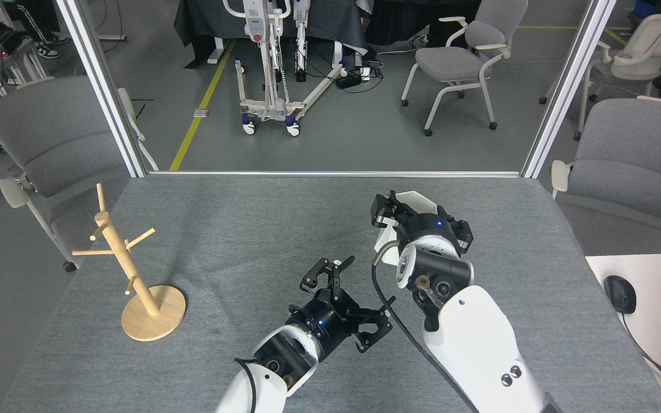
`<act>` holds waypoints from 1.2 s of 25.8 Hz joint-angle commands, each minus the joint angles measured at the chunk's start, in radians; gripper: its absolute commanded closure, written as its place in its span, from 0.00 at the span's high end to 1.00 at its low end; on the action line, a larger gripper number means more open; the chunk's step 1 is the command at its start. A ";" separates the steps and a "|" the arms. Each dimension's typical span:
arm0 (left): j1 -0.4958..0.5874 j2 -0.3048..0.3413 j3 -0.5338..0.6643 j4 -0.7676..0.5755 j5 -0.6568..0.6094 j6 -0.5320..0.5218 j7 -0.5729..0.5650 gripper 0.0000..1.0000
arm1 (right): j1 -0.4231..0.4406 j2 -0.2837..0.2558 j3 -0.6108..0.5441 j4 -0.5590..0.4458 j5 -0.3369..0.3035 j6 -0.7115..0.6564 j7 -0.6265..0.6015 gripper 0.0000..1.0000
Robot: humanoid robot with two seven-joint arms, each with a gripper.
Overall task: Hang cup on storage rack
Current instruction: 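Grasp the cup with the left gripper and open the right gripper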
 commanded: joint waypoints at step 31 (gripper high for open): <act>-0.103 -0.022 0.003 0.118 0.084 -0.081 -0.179 0.00 | 0.099 0.154 0.092 0.068 0.081 0.027 0.007 0.00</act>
